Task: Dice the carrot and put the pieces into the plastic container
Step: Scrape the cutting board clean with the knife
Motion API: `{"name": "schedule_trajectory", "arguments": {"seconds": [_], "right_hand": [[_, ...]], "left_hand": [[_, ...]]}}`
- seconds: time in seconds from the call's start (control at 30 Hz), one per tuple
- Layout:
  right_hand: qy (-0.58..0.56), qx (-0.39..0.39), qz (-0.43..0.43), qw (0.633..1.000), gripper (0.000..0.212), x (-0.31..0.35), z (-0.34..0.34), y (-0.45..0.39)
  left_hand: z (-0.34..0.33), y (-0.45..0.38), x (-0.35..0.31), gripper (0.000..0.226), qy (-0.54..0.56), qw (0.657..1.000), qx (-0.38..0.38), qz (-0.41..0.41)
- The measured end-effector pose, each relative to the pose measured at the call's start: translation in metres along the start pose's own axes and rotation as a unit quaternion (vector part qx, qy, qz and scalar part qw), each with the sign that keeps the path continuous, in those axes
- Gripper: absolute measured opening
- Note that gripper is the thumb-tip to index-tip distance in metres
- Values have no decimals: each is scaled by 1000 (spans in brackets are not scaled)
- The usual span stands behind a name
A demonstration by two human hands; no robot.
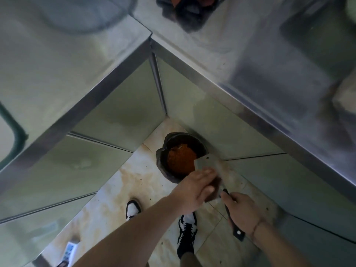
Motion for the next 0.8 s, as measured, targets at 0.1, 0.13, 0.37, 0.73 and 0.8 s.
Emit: {"name": "schedule_trajectory", "arguments": {"seconds": [0.1, 0.13, 0.37, 0.73, 0.8], "right_hand": [[-9, -2, 12, 1000, 47, 5, -2, 3], [0, -8, 18, 1000, 48, 6, -1, 6], [26, -51, 48, 997, 50, -6, 13, 44], [78, -71, 71, 992, 45, 2, 16, 37], [81, -76, 81, 991, 41, 2, 19, 46]], "left_hand": [[-16, 1, -2, 81, -10, 999, 49, -5], [-17, -1, 4, 80, -12, 999, 49, 10], [9, -11, 63, 68, -10, 942, 47, 332], [14, 2, 31, 74, -123, 958, 83, 246], [31, 26, 50, 63, 15, 907, 38, 420]]}}
Point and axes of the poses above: each hand's wrist, its own y-axis away from the middle knuckle, its own z-axis out of the back of the hand, x = y × z, the point moved 6 cm from there along -y, towards the middle knuckle, and after that the axes turned 14 degrees about x, right-handed, at the moved point
